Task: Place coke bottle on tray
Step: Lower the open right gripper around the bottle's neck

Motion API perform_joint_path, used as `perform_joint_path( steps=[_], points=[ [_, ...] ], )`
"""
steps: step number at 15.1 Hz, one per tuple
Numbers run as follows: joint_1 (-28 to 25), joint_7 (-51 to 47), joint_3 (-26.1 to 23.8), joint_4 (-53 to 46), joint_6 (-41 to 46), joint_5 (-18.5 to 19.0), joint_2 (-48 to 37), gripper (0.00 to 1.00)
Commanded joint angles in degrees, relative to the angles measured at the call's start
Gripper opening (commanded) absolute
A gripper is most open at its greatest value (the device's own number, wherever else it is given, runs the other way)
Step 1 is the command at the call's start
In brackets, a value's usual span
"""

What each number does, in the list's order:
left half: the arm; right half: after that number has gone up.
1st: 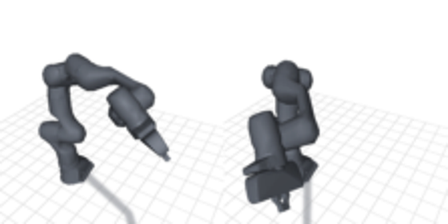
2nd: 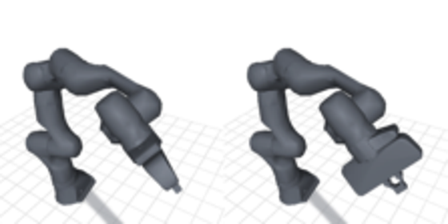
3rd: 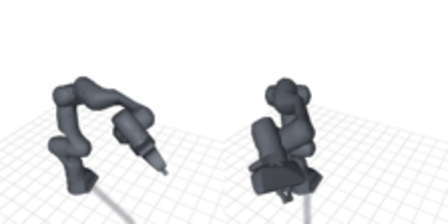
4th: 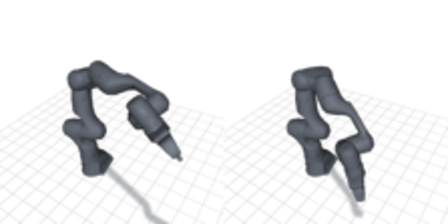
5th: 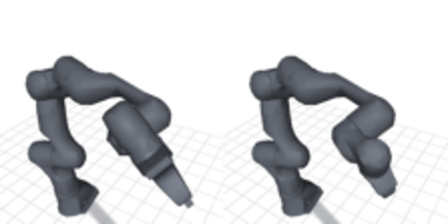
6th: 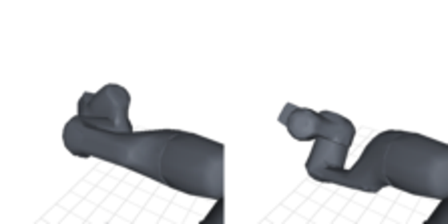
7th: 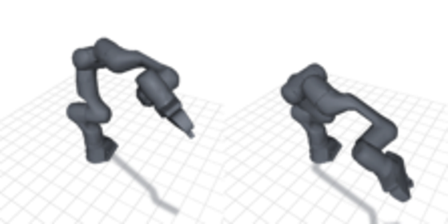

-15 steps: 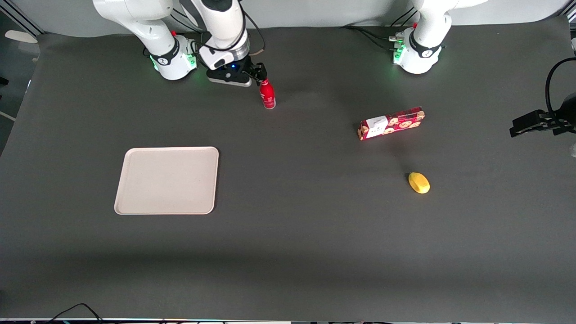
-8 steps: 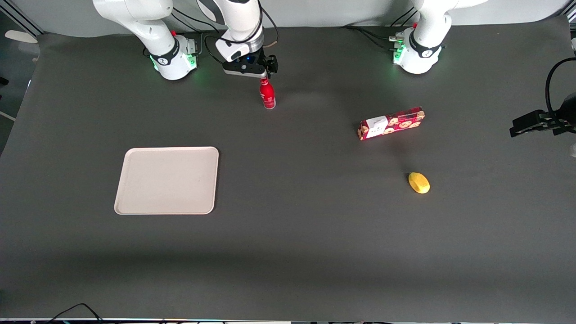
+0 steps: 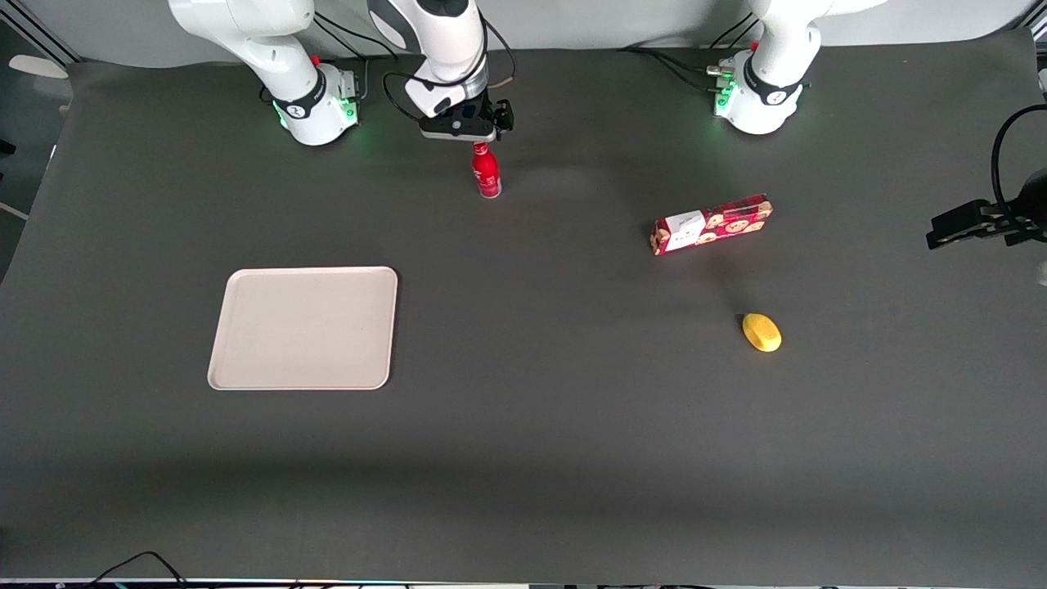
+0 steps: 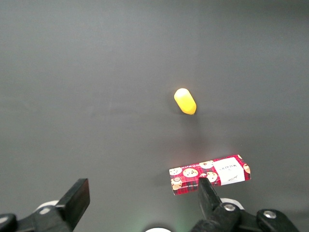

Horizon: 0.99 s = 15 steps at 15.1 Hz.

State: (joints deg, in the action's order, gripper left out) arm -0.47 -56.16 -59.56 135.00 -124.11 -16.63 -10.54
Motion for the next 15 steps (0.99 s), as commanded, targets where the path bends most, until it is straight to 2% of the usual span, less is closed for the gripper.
perform_joint_path(
  steps=[1, 9, 12, 15],
  points=[
    [-0.9, -0.8, 0.1, 2.0, -4.3, -0.2, 0.6, 1.00],
    [-1.9, -0.8, 0.1, 4.2, -9.4, 1.9, 3.3, 1.00],
    [-1.9, -0.9, 0.1, 4.7, -10.4, 4.2, 4.8, 1.00],
    [-1.9, -1.3, 0.1, 4.8, -11.2, 4.9, 5.3, 0.94]
  ],
)
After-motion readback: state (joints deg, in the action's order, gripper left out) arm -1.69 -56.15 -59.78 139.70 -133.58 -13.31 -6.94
